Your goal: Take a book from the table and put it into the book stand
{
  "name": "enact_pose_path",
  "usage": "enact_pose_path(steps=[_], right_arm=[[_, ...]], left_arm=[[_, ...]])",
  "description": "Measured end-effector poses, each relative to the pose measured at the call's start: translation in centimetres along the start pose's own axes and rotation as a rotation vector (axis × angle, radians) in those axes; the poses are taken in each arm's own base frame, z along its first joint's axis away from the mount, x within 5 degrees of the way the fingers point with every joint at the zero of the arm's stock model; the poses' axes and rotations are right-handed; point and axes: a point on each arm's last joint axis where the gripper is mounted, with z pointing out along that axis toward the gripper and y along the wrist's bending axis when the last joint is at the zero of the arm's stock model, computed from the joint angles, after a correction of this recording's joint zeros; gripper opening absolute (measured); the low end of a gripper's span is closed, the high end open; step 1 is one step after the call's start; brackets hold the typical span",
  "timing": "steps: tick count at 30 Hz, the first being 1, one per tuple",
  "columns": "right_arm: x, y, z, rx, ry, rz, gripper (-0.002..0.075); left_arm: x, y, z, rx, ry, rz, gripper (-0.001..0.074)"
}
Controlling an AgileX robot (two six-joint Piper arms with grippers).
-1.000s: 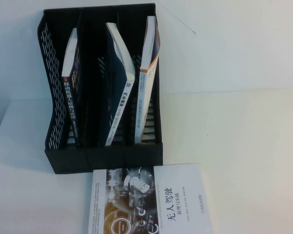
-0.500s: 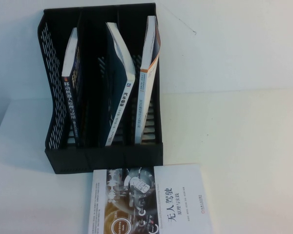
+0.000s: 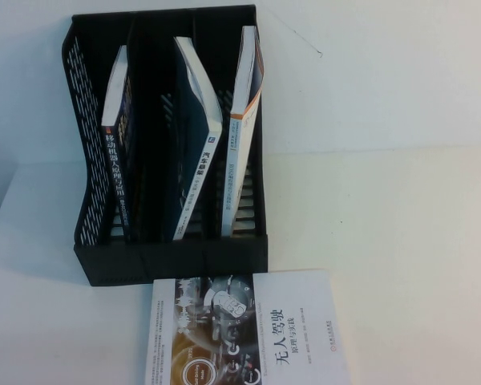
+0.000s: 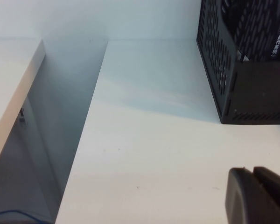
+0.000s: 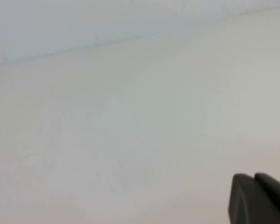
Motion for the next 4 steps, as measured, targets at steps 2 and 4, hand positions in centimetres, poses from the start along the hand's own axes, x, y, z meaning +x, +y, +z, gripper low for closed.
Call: enact_pose_path(steps=[2, 4], right_arm=[[0.00, 0.00, 0.00, 0.000, 0.000, -0.067, 0.0003], [0.00, 0.00, 0.00, 0.000, 0.000, -0.099, 0.0003]], left_arm=[[0.00, 0.00, 0.00, 0.000, 0.000, 0.000, -0.0003], [0.00, 0.00, 0.00, 0.000, 0.000, 0.000, -0.0003]])
